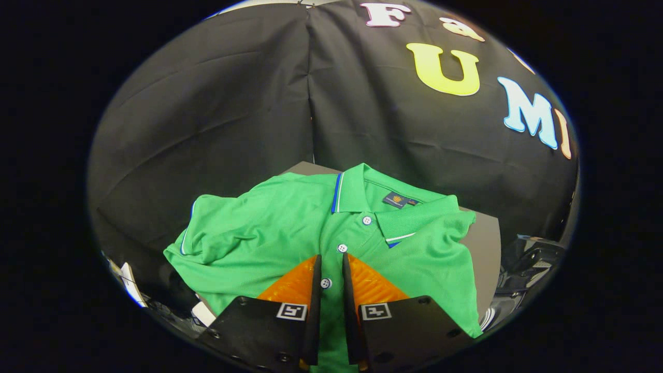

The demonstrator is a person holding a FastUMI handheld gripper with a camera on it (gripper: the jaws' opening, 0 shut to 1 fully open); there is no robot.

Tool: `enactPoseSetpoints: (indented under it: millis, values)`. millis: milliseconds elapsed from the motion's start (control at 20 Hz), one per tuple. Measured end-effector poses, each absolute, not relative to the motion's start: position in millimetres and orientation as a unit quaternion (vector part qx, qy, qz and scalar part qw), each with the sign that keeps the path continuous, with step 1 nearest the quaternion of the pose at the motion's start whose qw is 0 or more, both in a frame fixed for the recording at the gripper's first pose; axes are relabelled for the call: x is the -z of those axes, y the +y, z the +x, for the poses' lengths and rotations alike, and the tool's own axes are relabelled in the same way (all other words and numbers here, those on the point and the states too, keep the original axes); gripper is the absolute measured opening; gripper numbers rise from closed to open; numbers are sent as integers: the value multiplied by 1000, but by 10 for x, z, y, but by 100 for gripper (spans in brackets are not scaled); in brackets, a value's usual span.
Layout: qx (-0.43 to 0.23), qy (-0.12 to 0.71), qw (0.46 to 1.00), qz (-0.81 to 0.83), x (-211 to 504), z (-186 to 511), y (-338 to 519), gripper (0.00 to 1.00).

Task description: Put the clothes into the washing machine and then close the washing machine lid.

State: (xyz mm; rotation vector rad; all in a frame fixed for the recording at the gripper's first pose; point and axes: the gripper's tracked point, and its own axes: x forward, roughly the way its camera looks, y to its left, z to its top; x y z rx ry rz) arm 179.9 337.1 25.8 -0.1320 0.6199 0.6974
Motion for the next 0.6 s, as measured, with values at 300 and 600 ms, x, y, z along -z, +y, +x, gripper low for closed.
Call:
enactPoseSetpoints:
  millis: [300,600]
  values:
    - [-340,314,882,-89,-279,1801,3397,2]
    - [-366,298,880,50,-555,1823,3361,2]
